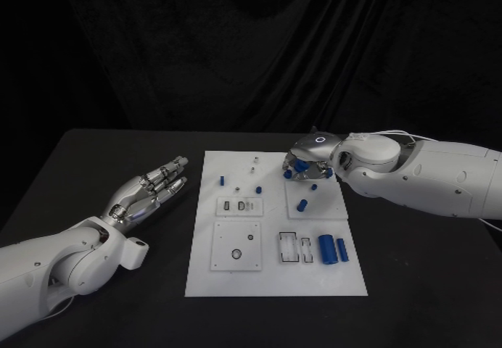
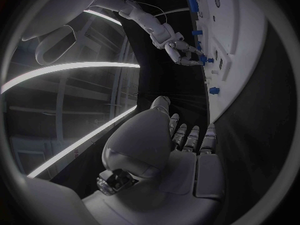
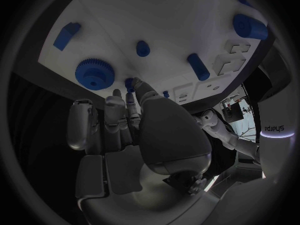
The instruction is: Assemble the parts on the task board
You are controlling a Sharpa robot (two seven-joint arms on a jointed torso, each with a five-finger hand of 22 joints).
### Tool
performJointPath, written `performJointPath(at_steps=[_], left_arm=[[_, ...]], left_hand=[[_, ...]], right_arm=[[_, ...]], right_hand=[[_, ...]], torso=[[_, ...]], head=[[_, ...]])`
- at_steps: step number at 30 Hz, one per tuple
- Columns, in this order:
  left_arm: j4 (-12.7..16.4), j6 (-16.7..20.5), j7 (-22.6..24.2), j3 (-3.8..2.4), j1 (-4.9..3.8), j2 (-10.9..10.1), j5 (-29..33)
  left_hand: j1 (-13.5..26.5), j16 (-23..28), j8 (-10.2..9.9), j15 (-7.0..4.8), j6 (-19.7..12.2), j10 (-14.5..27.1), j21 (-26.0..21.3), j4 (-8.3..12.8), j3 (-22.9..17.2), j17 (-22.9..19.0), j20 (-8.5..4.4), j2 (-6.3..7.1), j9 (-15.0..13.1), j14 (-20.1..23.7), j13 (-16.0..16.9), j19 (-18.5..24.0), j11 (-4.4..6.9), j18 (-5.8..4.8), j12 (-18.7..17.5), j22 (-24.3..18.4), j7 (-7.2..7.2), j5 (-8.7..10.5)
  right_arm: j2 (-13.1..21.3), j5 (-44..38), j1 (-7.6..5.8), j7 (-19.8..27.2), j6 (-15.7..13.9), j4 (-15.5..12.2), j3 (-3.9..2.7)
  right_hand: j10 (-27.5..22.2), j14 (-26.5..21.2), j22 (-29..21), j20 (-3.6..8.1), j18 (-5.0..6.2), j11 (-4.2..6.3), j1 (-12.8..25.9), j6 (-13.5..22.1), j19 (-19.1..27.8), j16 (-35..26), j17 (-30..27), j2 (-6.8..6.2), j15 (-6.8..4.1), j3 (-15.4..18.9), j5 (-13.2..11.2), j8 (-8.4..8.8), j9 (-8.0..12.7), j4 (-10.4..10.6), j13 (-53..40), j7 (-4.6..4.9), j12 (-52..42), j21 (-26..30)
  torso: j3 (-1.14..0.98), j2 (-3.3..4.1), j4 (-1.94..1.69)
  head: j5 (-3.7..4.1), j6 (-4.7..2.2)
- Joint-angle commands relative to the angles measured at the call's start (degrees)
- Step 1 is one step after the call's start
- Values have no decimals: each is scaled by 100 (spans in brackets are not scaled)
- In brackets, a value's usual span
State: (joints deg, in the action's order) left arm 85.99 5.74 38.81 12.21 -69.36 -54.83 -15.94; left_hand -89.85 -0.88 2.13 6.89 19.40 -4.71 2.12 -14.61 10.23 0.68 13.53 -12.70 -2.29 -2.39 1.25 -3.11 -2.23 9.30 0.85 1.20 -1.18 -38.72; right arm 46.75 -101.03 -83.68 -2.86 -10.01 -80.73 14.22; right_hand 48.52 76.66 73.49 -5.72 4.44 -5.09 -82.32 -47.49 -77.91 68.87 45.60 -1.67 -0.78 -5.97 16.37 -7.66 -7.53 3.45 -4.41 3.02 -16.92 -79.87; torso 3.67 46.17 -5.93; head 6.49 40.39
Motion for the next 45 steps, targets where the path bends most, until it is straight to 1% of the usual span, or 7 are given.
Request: performJointPath(at_steps=[1, 9, 18, 25, 30, 34, 45], left_arm=[[2, -119, 885, -4, 2, 14, -24], [-2, -130, 868, -4, 3, 11, -24], [-18, -155, 835, -4, 5, 22, -24], [-48, -184, 812, -4, 10, 47, -24], [-62, -197, 798, -4, 14, 48, -24], [-64, -199, 786, -4, 16, 34, -24], [-83, -198, 739, -4, 17, 28, -24]], left_hand=[[-25, -20, 37, 37, 19, -10, 34, -8, -30, 4, 22, 2, -6, 6, -7, -1, 49, 103, 17, 3, -57, -40], [-24, -14, 36, 38, 14, -12, 35, -8, -32, 0, 23, 7, -5, 18, -6, -1, 46, 103, 18, 3, -46, -44], [-20, -15, 33, 45, 5, -10, 35, -10, -38, 0, 26, 10, -3, 15, -7, -2, 36, 103, 17, 3, -31, -40], [-9, -13, 25, 60, -24, -2, 35, -18, -48, -1, 36, 11, 2, 17, -9, -2, 15, 101, 15, 2, -12, -23], [-7, -13, 24, 63, -26, -1, 35, -20, -50, -1, 37, 11, 3, 18, -9, -2, 13, 101, 15, 2, -11, -20], [1, -13, 19, 73, -40, 3, 36, -27, -57, -1, 45, 9, 5, 17, -10, -2, 1, 101, 14, 2, -6, -4], [33, -14, 10, 92, -83, 19, 37, -54, -68, 0, 63, 16, 11, 13, -14, -4, -24, 100, 11, 2, 36, 30]], right_arm=[[0, -18, 20, 51, 22, 27, -4], [-54, 142, 69, 147, -83, 109, -4], [-170, 170, 160, 202, -157, 242, -5], [-242, 173, 221, 289, -251, 331, -5], [-257, 173, 238, 405, -523, 364, -6], [-253, 174, 237, 442, -720, 349, -9], [-433, 197, 19, 353, -861, 344, -30]], right_hand=[[78, 68, 47, 19, -53, 12, 24, -76, -53, 67, 102, -40, -8, -85, 13, -32, -37, -7, -9, -3, 31, -35], [294, 150, 165, 25, -73, 10, 52, -187, -119, 168, 278, -43, -13, -312, 16, -44, -108, -6, -15, -2, 84, -98], [492, 231, 285, 35, -94, 27, 79, -329, -191, 280, 466, -67, -26, -574, 16, -64, -177, 20, 0, 21, 160, -166], [834, 279, 367, 74, -106, 103, 124, -457, -230, 344, 584, -157, -77, -889, 11, -71, -251, 62, 21, 55, 249, -202], [1487, 390, 528, 192, -139, 274, 33, -1142, -342, 447, 787, -128, -204, -1175, -8, -430, -531, -19, -11, 189, 246, -292], [1823, 473, 648, 239, -168, 312, 46, -1341, -431, 512, 925, -151, -243, -1219, -15, -560, -701, -63, -22, 182, 296, -362], [2048, 532, 725, 254, -185, 336, 202, -1421, -485, 550, 1026, -215, -256, -1182, -21, -632, -884, -6, -16, 124, 440, -398]], torso=[[2, 5, -4], [-3, 13, 7], [-8, 17, -9], [-8, 22, -7], [-8, 25, -5], [-8, 25, -4], [-10, 24, 5]], head=[[11, -3], [-6, -5], [5, 0], [3, -8], [-11, -17], [-35, -35], [-74, -19]])
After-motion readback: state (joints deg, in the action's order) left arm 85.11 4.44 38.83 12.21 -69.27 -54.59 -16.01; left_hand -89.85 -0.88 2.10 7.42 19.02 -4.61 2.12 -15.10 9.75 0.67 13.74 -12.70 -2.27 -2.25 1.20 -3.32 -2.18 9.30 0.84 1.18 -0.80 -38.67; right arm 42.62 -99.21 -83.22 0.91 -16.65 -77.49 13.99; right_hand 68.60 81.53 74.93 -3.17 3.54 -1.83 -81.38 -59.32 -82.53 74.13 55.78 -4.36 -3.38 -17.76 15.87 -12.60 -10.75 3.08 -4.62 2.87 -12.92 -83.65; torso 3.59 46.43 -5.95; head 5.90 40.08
